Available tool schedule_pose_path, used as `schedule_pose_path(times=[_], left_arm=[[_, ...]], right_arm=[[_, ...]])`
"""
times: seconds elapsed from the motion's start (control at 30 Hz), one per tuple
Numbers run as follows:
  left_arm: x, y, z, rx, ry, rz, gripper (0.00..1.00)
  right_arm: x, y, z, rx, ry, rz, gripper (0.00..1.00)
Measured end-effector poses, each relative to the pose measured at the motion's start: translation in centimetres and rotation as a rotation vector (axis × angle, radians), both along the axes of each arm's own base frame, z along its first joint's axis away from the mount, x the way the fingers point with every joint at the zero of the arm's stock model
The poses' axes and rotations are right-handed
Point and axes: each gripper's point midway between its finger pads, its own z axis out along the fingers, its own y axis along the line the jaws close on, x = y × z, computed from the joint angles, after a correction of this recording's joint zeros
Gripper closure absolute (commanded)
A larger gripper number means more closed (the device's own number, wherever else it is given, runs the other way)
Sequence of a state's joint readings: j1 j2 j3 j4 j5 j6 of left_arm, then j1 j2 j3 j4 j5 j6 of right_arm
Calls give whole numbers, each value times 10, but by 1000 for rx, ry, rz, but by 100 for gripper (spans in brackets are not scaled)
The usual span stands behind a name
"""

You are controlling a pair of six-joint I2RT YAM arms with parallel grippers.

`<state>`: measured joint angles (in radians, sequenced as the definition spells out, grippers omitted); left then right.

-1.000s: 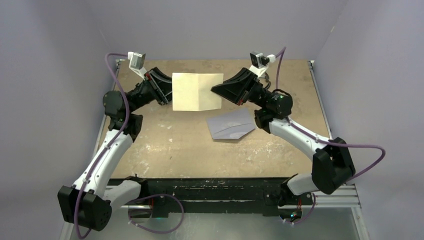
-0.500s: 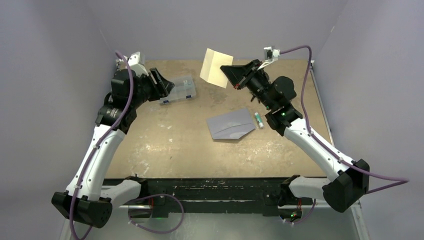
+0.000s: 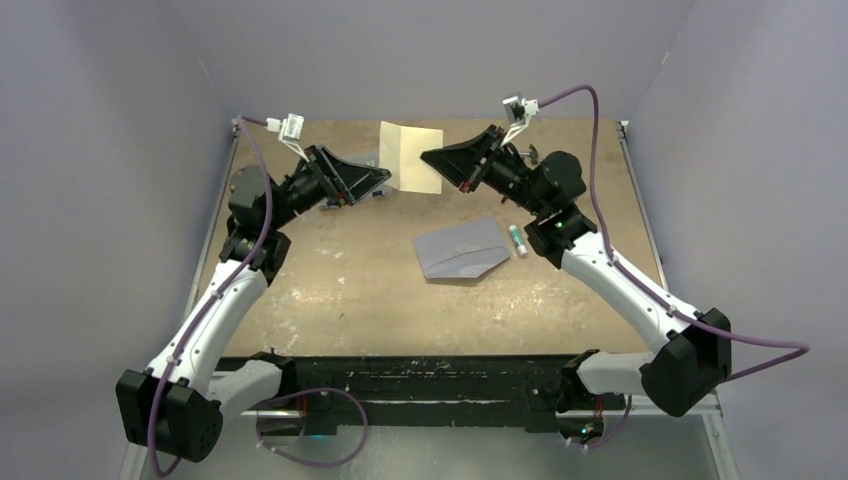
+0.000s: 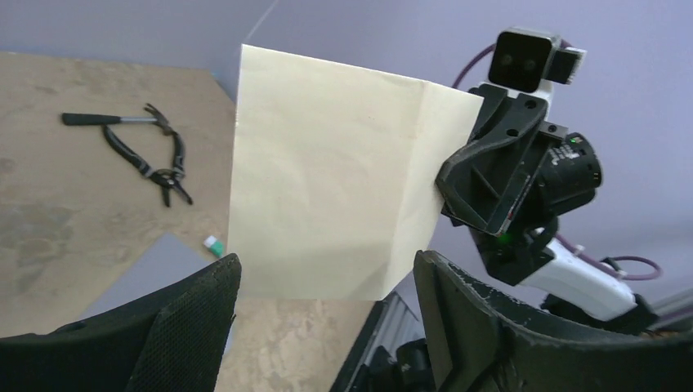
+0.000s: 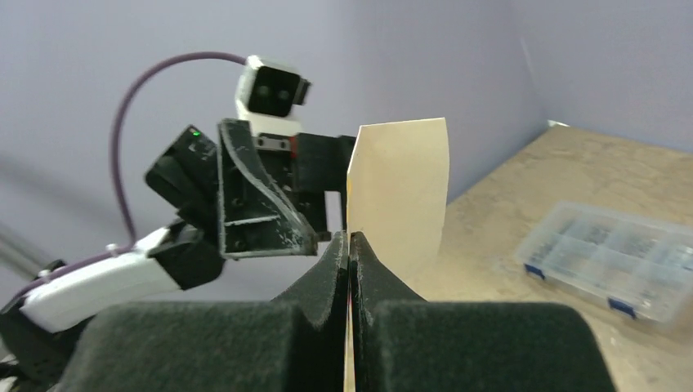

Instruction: Place the letter into the envelope and seal it

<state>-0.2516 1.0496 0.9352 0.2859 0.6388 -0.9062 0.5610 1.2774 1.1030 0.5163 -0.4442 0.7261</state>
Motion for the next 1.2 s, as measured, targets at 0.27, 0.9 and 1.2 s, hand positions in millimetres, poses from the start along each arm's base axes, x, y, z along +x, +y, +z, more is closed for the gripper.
schedule_pose_path(times=[0.27,0.9,1.2], left_arm=[[-17,-10,22,-143,-26,-114,43],[-26,-19,9,-115,11,-210,54],[-37,-22,17,-120,-33,-273,84]], right_arm=[[-6,22,-8,56,41,166,100],[-25,33,0,157,91,361,100],[-8,47,-31,97,195,346,100]])
